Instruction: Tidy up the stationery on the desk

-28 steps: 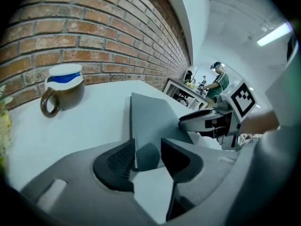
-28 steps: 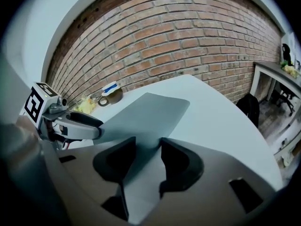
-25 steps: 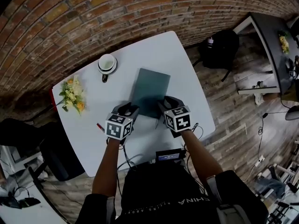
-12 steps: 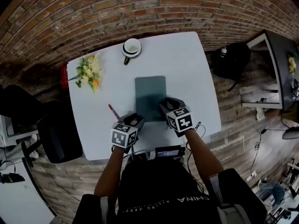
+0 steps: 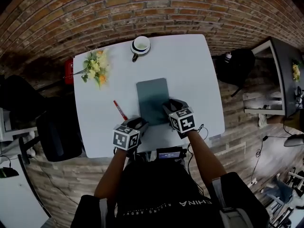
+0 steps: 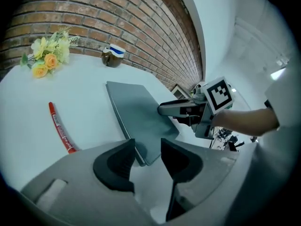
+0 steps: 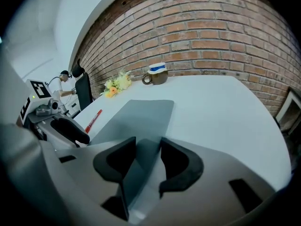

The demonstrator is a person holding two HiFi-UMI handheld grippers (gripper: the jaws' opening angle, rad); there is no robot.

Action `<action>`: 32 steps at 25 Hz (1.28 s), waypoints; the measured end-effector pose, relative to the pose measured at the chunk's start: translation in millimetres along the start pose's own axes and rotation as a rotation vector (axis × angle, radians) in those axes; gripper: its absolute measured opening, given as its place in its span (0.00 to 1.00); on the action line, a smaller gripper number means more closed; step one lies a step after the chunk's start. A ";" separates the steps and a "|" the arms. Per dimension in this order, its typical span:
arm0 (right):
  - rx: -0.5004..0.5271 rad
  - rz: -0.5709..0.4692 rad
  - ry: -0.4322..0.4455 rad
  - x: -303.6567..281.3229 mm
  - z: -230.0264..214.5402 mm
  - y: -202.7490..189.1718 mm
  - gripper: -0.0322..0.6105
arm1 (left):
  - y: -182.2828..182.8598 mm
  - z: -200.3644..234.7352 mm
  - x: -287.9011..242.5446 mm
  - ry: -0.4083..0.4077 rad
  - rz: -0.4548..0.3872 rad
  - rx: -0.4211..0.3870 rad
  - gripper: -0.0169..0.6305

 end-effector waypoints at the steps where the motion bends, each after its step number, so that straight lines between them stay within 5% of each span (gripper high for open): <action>1: -0.004 0.000 -0.002 0.5 0.0 0.4 0.32 | 1.9 0.1 1.4 0.004 -0.013 -0.003 0.31; 12: -0.071 0.030 -0.014 10.2 4.0 -10.1 0.42 | 25.7 6.1 -10.5 0.129 -0.098 -0.077 0.31; 20: -0.098 0.022 -0.045 8.8 11.1 -12.5 0.45 | 20.4 6.0 -27.6 0.195 -0.065 -0.123 0.31; 32: -0.146 0.001 -0.062 10.5 8.5 -13.9 0.36 | 19.6 6.2 -31.0 0.224 -0.038 -0.156 0.30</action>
Point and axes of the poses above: the fingertips, and each gripper's own axes: x backward along the fingers, z to its left, y out of its top, the point moved 7 cm from there along x, backward along the fingers, and after that the axes turned 15 degrees about -z, right-handed, at the moved point
